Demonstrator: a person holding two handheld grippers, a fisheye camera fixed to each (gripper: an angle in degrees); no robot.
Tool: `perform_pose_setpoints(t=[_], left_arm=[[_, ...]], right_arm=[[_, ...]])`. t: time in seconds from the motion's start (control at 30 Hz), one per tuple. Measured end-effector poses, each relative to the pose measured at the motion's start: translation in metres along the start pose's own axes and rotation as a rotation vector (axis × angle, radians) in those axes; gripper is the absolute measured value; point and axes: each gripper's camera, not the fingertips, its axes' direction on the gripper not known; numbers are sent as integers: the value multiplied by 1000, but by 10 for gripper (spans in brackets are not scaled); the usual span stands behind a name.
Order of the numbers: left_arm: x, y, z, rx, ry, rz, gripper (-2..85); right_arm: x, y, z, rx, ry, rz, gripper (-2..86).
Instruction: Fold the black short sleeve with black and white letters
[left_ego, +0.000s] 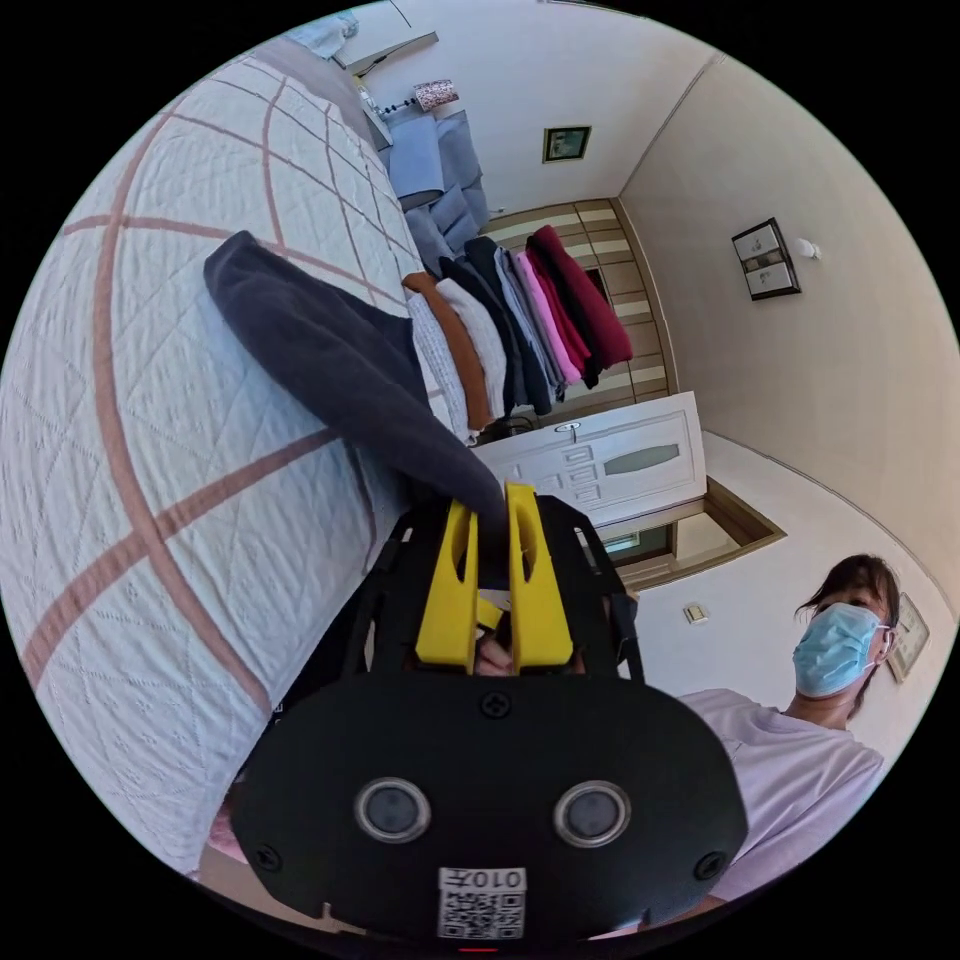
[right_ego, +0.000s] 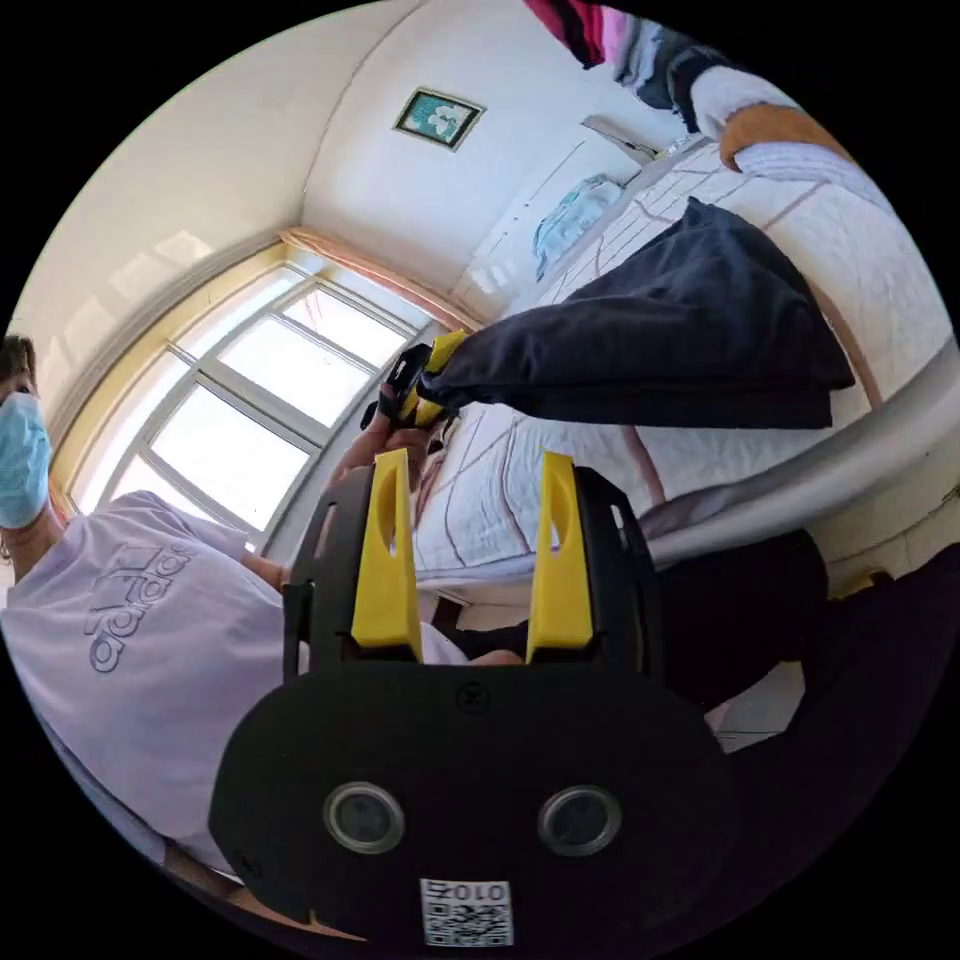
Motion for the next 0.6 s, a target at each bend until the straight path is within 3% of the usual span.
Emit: perform_pose_setpoints(t=[0.1,0.23,0.43,0.6], left_arm=[[7,-10,6,-2,16,17,82],[7,-13,5,-1,15,12,82],[1,-11,-2,38,52,-12,76],[3,-14,4,61,68,-2,68]], right_arm=[[51,-13,-5,46,-164,102,199],[112,-30,-35,249,-341,194,216],[167,-60,-93,398,-293,282,204],[182,-88,-114,363,-221,251,172]])
